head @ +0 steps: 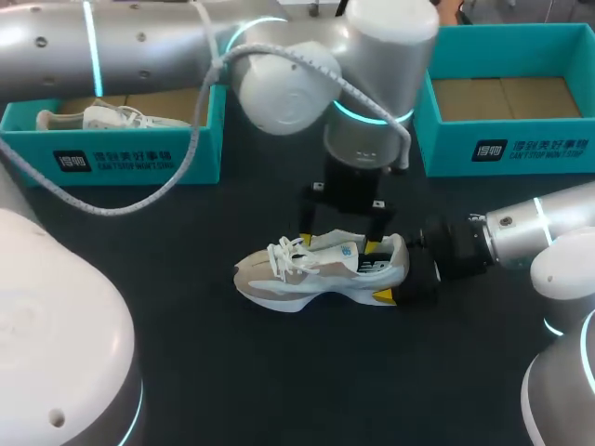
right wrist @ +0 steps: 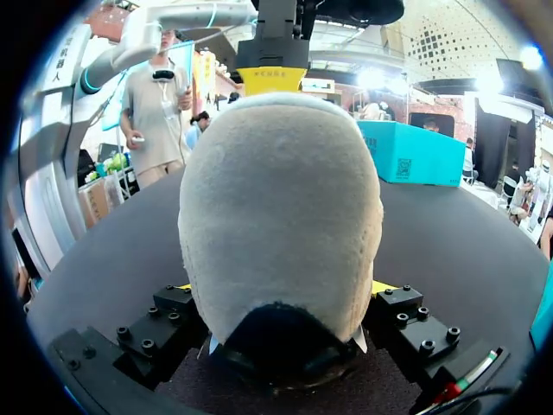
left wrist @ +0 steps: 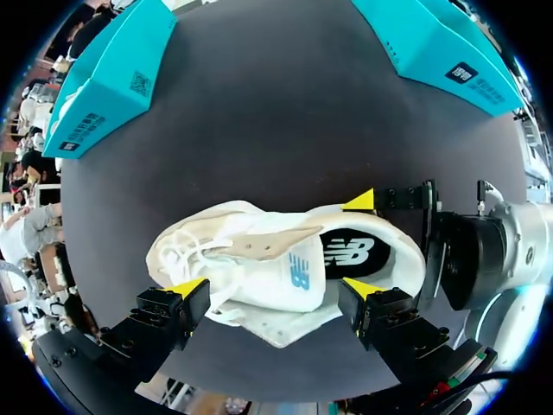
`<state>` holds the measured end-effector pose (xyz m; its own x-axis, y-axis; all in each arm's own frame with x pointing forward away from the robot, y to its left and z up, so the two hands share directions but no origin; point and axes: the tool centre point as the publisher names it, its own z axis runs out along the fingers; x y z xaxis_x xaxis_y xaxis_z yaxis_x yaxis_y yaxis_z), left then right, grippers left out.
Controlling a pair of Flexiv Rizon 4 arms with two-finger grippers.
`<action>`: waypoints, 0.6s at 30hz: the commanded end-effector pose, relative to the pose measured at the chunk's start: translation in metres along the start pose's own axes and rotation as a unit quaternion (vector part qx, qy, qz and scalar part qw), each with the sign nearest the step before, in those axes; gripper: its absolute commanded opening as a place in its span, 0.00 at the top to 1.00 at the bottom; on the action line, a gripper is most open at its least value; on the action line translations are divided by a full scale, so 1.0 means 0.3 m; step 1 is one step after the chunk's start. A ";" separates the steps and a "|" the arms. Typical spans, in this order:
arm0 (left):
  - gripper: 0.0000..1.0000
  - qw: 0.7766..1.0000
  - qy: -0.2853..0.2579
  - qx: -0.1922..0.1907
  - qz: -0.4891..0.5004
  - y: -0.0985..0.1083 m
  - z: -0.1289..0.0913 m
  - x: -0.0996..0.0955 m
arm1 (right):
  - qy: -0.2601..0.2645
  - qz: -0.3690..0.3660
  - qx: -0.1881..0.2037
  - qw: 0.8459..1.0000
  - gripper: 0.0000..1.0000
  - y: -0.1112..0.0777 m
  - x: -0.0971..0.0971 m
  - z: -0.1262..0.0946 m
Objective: Take the shoe out of the shoebox, open the shoe tongue, remove and reinsert the insole, then place the shoe into the shoebox
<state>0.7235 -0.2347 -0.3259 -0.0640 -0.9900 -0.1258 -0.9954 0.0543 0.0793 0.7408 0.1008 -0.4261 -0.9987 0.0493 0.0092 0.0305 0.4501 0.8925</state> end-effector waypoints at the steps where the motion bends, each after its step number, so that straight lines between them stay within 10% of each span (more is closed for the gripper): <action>1: 0.00 1.000 -0.016 -0.003 0.000 -0.009 0.027 0.040 | -0.002 0.000 0.002 1.000 1.00 -0.009 -0.006 0.019; 18: 0.00 0.997 -0.074 0.003 -0.008 -0.002 0.104 0.034 | -0.002 0.000 0.002 1.000 1.00 -0.009 -0.006 0.019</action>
<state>0.7221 -0.2375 -0.3543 -0.0594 -0.9638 -0.2599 -0.9965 0.0421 0.0716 0.7408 0.1008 -0.4261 -0.9987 0.0493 0.0092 0.0305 0.4501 0.8925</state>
